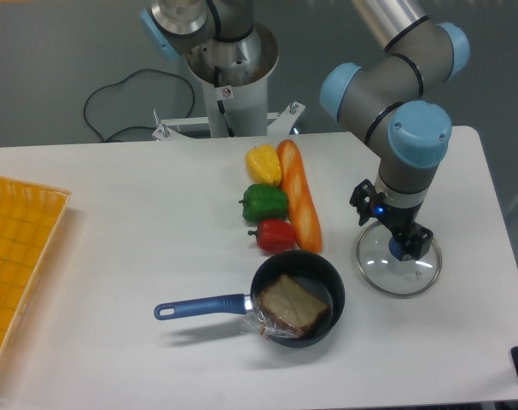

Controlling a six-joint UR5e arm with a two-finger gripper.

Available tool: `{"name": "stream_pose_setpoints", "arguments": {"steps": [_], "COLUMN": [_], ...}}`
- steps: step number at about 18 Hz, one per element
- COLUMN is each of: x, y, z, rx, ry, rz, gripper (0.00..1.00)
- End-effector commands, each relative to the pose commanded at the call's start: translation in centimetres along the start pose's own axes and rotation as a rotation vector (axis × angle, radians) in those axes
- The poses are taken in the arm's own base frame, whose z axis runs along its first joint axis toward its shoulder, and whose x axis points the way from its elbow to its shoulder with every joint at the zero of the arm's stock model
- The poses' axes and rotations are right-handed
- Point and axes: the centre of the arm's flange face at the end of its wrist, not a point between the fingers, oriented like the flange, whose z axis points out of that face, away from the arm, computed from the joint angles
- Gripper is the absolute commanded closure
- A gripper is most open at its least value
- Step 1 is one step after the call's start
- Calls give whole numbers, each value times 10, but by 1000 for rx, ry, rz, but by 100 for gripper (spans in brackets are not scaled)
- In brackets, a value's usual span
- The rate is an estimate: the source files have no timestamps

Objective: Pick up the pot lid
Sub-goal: 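Lower the gripper onto the blue knob of the glass lid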

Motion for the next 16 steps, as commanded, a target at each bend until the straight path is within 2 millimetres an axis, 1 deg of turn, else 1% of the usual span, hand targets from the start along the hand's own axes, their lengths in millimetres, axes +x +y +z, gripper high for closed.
{"name": "stream_pose_setpoints", "arguments": {"steps": [3, 6, 7, 9, 11, 15, 16], "x": [-1, -4, -5, -6, -6, -7, -7], "y": [-1, -1, 1, 12, 16, 21, 25], "z": [5, 20, 25, 33, 35, 32, 30], "rx": [0, 0, 1, -2, -3, -4, -4], "ry": [8, 29, 37, 50, 56, 53, 50], "rz": [1, 6, 3, -16, -34, -56, -68], "gripper": [0, 0, 0, 0, 0, 0, 0]}}
